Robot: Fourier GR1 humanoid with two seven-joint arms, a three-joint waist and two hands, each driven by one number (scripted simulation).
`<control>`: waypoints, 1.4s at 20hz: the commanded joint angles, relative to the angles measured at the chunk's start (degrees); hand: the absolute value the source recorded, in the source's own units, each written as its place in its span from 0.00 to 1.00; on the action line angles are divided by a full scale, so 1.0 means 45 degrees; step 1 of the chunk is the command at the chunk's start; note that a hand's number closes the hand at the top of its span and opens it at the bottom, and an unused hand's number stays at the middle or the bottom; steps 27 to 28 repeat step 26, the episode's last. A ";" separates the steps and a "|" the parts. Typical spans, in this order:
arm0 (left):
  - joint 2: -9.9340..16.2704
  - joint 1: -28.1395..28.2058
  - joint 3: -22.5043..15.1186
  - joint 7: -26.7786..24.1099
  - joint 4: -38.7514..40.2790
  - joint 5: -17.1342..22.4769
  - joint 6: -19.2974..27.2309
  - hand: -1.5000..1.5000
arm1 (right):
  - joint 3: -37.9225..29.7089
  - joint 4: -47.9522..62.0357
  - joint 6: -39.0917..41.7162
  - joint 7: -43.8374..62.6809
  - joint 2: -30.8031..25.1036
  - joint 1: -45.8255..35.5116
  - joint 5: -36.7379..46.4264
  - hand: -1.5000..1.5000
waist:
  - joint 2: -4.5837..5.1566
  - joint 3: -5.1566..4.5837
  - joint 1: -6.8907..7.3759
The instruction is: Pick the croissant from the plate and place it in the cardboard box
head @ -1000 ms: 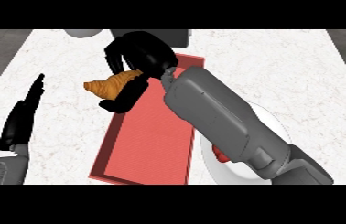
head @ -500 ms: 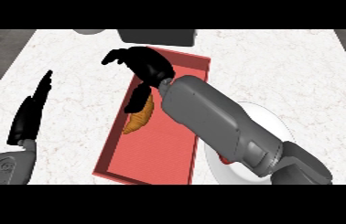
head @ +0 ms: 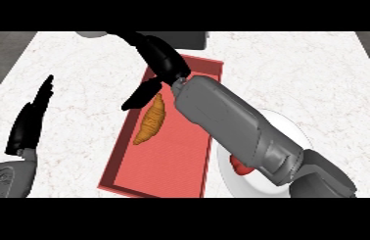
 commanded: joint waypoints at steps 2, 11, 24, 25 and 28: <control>-0.0054 0.0503 0.0103 -0.0703 0.0247 -0.0201 0.0278 0.50 | -0.1222 0.0518 -0.0273 -0.1277 0.0001 0.0070 -0.1394 0.00 | -0.0039 0.0002 -0.0282; 0.0278 0.1017 0.0688 -0.0558 -0.0144 0.0350 -0.0233 0.50 | -0.3943 0.2625 0.3429 -0.2556 -0.2356 -0.0580 -0.1960 0.00 | -0.0112 0.0007 -0.0637; 0.0160 0.0350 0.0409 0.0319 -0.0713 0.0039 -0.0255 0.50 | -0.4453 0.5884 0.7676 -0.6245 -0.6079 0.0203 -0.0808 0.00 | 0.0077 0.0028 -0.0328; 0.0241 0.0535 0.0514 -0.0067 -0.0507 0.0216 -0.0473 0.50 | -0.4402 0.6104 0.8031 -0.6058 -0.6292 -0.0094 -0.0671 0.00 | 0.0084 0.0023 -0.0275; -0.0264 0.0245 -0.0019 0.0573 -0.0744 -0.0326 0.0034 0.50 | -0.4335 0.6204 0.8047 -0.5830 -0.6476 -0.0533 -0.0487 0.00 | 0.0074 0.0027 -0.0301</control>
